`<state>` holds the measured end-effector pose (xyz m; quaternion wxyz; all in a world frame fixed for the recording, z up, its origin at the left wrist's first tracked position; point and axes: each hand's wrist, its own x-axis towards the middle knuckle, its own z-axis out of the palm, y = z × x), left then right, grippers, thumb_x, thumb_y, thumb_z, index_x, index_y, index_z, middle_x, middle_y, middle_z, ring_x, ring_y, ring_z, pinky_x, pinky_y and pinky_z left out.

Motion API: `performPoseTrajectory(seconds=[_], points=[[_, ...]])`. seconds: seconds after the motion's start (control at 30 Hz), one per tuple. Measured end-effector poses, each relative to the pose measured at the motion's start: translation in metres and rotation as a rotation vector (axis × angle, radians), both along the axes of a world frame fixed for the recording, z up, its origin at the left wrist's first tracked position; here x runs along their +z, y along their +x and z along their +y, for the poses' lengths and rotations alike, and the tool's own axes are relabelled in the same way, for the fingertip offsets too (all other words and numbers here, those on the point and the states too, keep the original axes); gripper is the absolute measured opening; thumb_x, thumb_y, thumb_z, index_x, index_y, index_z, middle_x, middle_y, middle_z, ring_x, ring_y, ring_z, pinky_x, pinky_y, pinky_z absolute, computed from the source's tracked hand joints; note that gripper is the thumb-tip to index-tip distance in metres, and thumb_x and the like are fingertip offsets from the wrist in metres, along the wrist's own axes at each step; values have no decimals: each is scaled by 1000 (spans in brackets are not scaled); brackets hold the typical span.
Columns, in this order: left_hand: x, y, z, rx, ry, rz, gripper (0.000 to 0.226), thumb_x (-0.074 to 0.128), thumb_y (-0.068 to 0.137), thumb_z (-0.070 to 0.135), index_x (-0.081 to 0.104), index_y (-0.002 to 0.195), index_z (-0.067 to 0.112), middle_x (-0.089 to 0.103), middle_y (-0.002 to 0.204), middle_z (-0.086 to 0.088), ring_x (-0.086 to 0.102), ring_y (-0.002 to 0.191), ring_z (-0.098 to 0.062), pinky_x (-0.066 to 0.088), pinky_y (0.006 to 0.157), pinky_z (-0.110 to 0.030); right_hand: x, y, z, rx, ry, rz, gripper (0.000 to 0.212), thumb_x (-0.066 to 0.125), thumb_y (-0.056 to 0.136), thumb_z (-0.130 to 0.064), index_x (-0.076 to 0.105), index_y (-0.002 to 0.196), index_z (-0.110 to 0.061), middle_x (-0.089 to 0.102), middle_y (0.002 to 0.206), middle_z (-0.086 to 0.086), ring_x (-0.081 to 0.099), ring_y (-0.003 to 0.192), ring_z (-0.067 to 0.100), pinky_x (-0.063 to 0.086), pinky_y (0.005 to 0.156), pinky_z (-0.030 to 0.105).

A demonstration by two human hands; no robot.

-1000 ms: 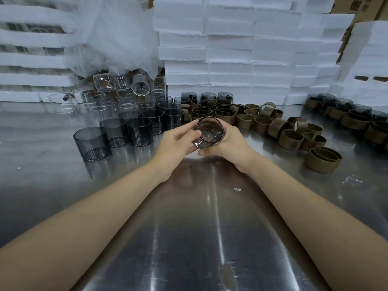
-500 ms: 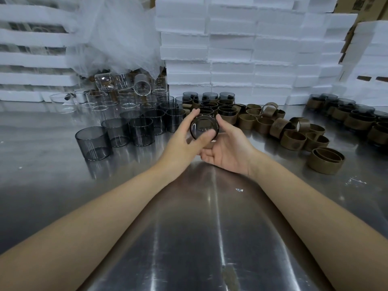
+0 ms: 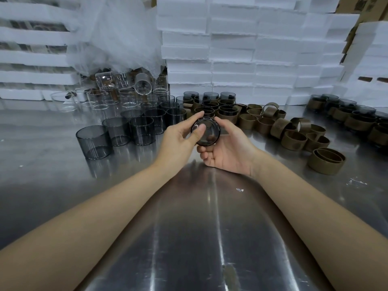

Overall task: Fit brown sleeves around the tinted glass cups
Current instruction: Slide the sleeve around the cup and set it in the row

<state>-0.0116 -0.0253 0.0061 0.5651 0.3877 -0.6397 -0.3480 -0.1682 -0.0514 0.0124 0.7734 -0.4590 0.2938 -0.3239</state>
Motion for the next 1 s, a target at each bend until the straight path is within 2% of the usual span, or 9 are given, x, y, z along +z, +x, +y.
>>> performPoseTrajectory(seconds=[0.13,0.23,0.3,0.4,0.53,0.73,0.83,0.9,1.0], points=[[-2,2,-1,5,-57,-63,37,42,103,30,56,135,20,62,132,4,56,122,-6,42,108,-30,1,-4,0,46,41,-8,53,43,90,-61,55,93,-9,54,74,9,52,61,17,46,58,24],[-5,1,0,-116,-40,-104,47,53,93,41,47,138,31,46,146,17,43,131,5,34,105,-9,0,-6,1,128,84,-39,53,42,91,-63,56,97,-12,54,74,6,50,62,15,43,59,22],[-9,0,-2,-137,-46,-108,53,70,87,32,45,134,34,56,130,28,51,121,9,41,95,-7,0,-7,3,190,98,-43,56,44,90,-63,60,102,-10,56,77,5,53,66,15,45,63,22],[-11,1,-5,-51,-100,-113,41,77,83,22,57,116,34,65,105,30,60,103,9,45,77,-4,0,-7,4,229,97,-7,65,45,89,-65,64,102,-4,60,85,10,60,73,18,53,68,25],[-9,1,-7,9,-124,-90,12,58,98,24,62,106,32,67,96,28,61,95,9,43,80,-6,1,-2,4,222,104,16,73,45,86,-66,55,116,-1,65,94,18,66,78,22,56,72,26],[-5,1,-5,0,-6,2,42,30,105,37,66,111,15,70,101,9,65,96,1,47,88,-14,1,0,4,175,106,40,73,48,80,-64,53,119,-2,68,94,24,70,80,26,59,72,28],[-5,2,-6,-19,-22,-55,17,57,96,36,65,106,25,70,100,14,63,99,0,47,90,-21,1,-1,4,171,95,25,70,49,82,-61,53,119,-2,68,96,25,70,82,27,59,74,29],[-7,3,-6,-12,-52,-106,28,78,80,33,63,104,32,70,98,20,64,98,3,48,88,-16,0,-2,4,182,78,17,66,50,83,-60,55,116,-3,68,95,23,70,83,27,58,75,29],[-8,3,-5,-7,-67,-101,40,85,68,36,62,100,38,68,96,27,63,96,7,46,84,-9,0,-2,4,190,65,15,64,53,83,-59,57,113,-2,68,92,21,69,85,26,58,76,29]])
